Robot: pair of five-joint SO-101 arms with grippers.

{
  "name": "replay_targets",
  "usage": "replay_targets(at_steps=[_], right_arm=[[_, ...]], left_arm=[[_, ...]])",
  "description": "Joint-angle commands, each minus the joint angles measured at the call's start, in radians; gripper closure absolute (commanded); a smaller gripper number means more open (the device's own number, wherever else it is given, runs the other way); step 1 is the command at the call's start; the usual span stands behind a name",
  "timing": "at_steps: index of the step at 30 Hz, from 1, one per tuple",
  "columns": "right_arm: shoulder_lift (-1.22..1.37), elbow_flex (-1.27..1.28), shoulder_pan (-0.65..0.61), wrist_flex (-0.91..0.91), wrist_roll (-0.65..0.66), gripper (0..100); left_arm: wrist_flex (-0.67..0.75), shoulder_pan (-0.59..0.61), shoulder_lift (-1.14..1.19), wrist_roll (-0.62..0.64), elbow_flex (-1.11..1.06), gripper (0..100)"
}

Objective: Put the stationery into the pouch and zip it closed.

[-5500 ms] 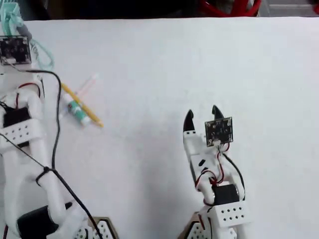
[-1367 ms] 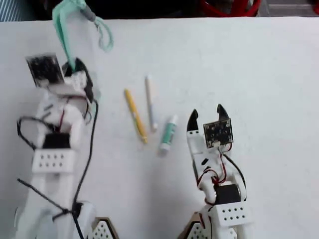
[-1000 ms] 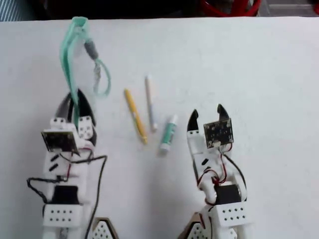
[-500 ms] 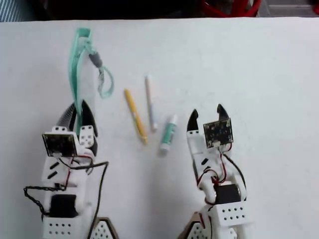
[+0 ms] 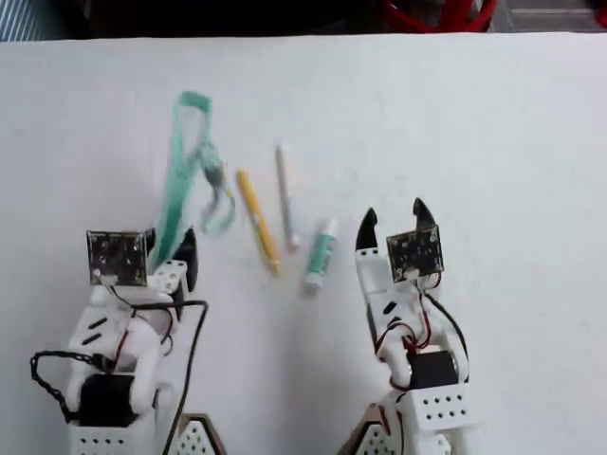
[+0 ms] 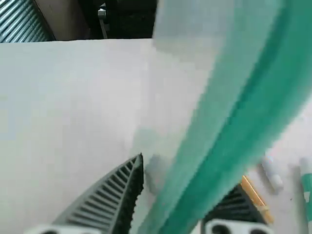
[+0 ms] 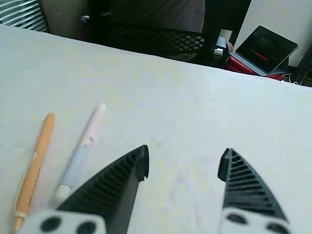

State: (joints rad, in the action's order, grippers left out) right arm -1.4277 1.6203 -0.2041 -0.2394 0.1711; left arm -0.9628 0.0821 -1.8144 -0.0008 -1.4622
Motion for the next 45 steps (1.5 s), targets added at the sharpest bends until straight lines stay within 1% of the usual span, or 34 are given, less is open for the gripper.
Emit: replay_targets(at_steps=[1, 4, 6, 14, 20, 23, 25, 26, 28, 30, 33, 36, 40, 43, 45], right_arm=[[-0.015, -0.006, -0.001, -0.002, 0.011, 76.9], [-0.015, -0.006, -0.001, -0.002, 0.009, 76.9], [-0.015, -0.006, -0.001, -0.004, 0.009, 76.9], [-0.015, -0.006, -0.001, -0.004, 0.011, 76.9], [-0.015, -0.006, -0.001, -0.004, 0.011, 76.9], [-0.015, -0.015, -0.013, -0.005, 0.012, 76.9], [-0.004, -0.061, -0.058, -0.056, 0.055, 76.9], [0.002, -0.103, -0.087, -0.116, 0.089, 76.9], [0.030, -0.209, -0.136, -0.243, 0.110, 78.6], [0.087, -0.325, -0.166, -0.338, 0.110, 82.4], [0.226, -0.491, -0.209, -0.421, 0.110, 86.5], [0.409, -0.631, -0.280, -0.470, 0.109, 85.9], [0.682, -0.824, -0.361, -0.493, 0.109, 83.3], [0.895, -0.974, -0.410, -0.533, 0.103, 83.2], [1.033, -1.054, -0.435, -0.539, 0.060, 83.0]], left_arm=[[0.035, -0.013, -0.007, 0.020, 0.063, 80], [0.141, -0.010, -0.007, 0.086, 0.015, 80], [0.180, -0.008, -0.007, 0.092, -0.002, 80], [0.190, -0.008, -0.007, 0.098, 0.044, 81], [0.195, -0.013, -0.007, 0.098, 0.091, 84], [0.218, -0.008, -0.007, 0.098, 0.089, 89], [0.216, -0.008, -0.007, 0.098, 0.087, 92], [0.216, -0.008, -0.007, 0.098, 0.086, 93], [0.218, -0.007, -0.007, 0.098, 0.086, 95], [0.219, -0.007, -0.007, 0.098, 0.086, 96], [0.222, -0.007, -0.007, 0.097, 0.072, 96], [0.282, 0.004, -0.007, 0.091, 0.009, 96], [0.408, 0.087, -0.007, 0.098, -0.071, 96], [0.433, 0.114, -0.007, 0.100, -0.087, 96], [0.433, 0.114, -0.007, 0.100, -0.091, 96]])
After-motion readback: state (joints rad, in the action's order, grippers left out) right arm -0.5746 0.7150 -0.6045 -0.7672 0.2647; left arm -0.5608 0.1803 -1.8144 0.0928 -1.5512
